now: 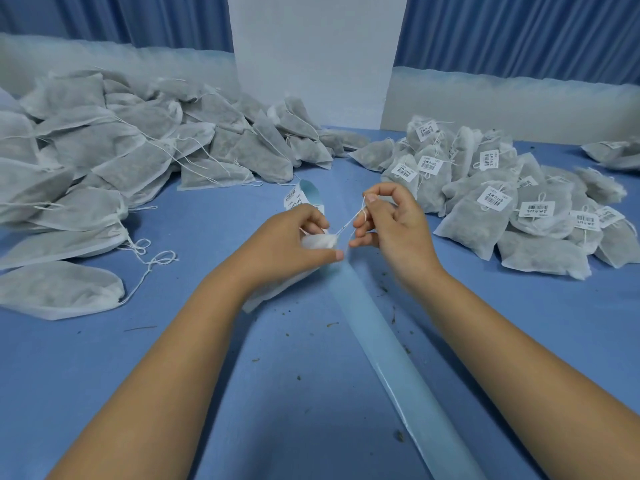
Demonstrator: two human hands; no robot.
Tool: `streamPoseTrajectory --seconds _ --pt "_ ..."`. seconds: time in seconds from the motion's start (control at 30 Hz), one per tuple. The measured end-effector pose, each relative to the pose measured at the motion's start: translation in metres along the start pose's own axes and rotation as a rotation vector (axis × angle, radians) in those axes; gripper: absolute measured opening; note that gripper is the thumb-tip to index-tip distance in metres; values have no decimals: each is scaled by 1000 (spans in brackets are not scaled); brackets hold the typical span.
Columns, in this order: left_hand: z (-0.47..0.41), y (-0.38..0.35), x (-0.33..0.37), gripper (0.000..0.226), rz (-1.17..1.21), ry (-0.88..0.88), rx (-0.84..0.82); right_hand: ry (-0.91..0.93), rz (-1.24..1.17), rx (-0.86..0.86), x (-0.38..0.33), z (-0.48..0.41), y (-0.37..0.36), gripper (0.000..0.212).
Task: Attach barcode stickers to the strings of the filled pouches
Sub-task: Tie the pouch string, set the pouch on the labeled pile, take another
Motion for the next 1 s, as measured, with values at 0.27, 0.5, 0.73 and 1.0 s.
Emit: streamPoseTrajectory --seconds 0.27,0.5,0.73,1.0 --pt "-2 27 -13 15 90 277 -62 68 7 64 -1 -2 3 12" --pt "-1 25 -12 14 204 266 -36 150 51 7 2 4 -4 11" --pt "-7 11 -5 20 500 380 144 375 334 -112 5 20 -16 11" --pt "-7 9 2 22 732 423 133 296 416 -155 14 20 -16 11"
Point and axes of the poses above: each hand's wrist, its own z-axis away from the middle knuckle, its own y-axis out of the back of the hand, x = y × z, the point moved 1 cm from there along -z, towards the middle knuckle, and after that the axes turned 1 degree about x, right-handed, at the moved point
